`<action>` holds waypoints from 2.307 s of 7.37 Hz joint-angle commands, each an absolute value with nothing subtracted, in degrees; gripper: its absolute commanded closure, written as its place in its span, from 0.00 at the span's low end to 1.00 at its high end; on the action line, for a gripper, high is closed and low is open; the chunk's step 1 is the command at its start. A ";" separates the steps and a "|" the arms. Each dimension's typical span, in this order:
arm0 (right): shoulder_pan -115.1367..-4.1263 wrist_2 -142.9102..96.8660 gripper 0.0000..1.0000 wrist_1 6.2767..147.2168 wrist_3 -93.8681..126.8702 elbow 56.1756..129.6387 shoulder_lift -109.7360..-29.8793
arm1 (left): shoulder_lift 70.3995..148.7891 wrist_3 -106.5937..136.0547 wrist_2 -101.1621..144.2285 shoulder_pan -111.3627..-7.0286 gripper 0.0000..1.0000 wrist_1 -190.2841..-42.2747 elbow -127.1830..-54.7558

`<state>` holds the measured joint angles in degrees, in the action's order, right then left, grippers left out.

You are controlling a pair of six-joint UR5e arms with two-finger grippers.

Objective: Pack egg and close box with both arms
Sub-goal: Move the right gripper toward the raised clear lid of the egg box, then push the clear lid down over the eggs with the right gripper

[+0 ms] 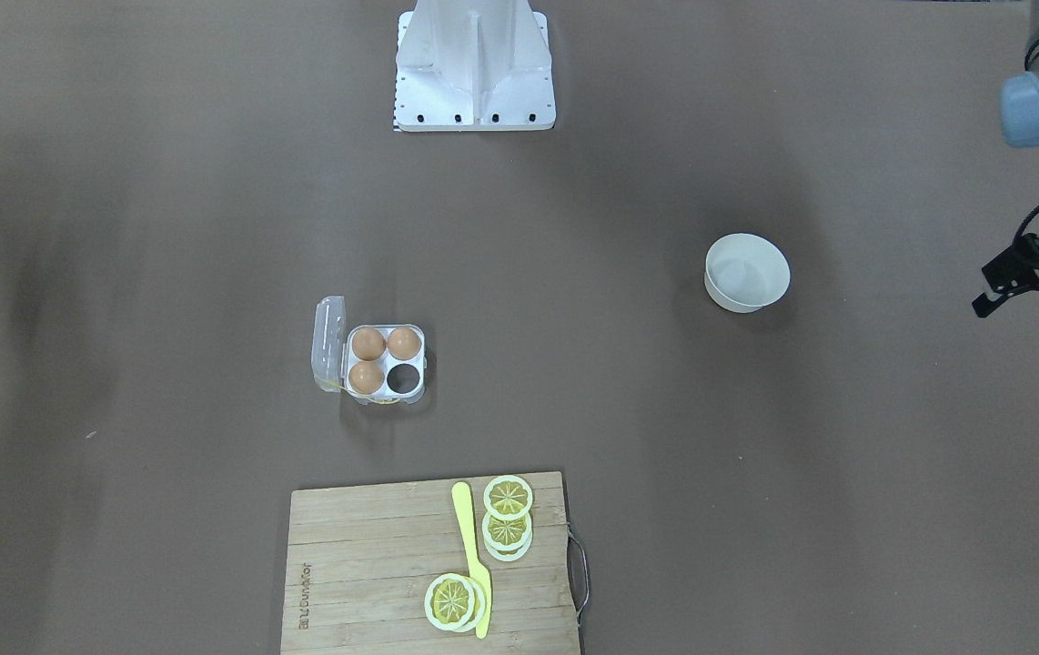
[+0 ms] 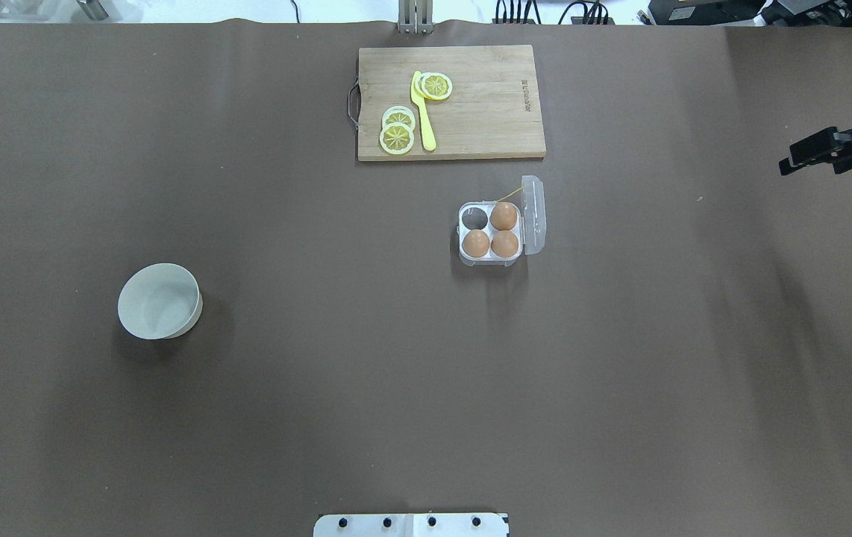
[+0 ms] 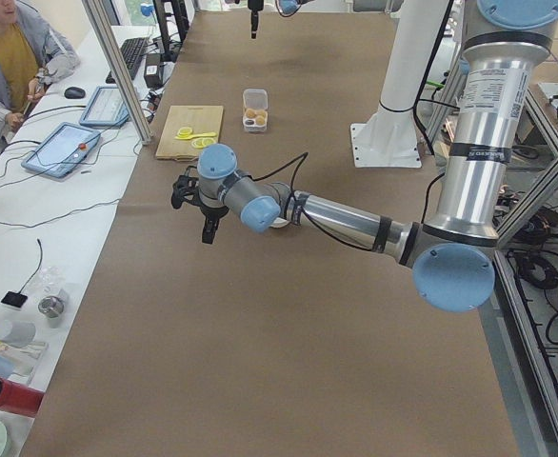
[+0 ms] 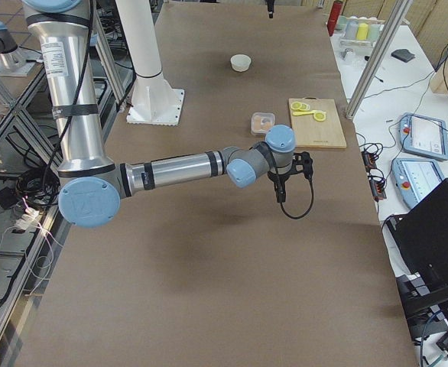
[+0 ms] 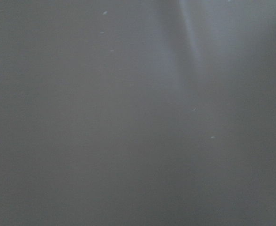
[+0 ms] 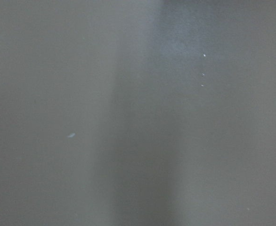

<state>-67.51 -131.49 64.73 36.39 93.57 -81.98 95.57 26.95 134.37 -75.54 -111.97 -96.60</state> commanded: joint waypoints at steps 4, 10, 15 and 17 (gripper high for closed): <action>-47.13 -119.62 1.00 63.19 62.39 94.40 -70.16 | 88.60 16.17 134.65 -80.59 0.02 -108.72 -96.59; -41.32 -115.51 1.00 63.72 73.03 90.36 -59.16 | 88.15 16.17 134.82 -80.86 0.02 -108.72 -96.68; -48.47 -123.44 1.00 69.85 72.35 94.46 -58.18 | 87.89 16.17 136.58 -82.26 0.02 -108.72 -96.94; -57.35 -130.40 1.00 72.85 64.05 99.38 -65.60 | 88.15 16.17 140.25 -82.88 0.02 -104.37 -97.12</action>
<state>-51.90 -126.34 71.03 69.55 96.47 -60.97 87.94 16.21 138.24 -82.52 -107.46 -97.05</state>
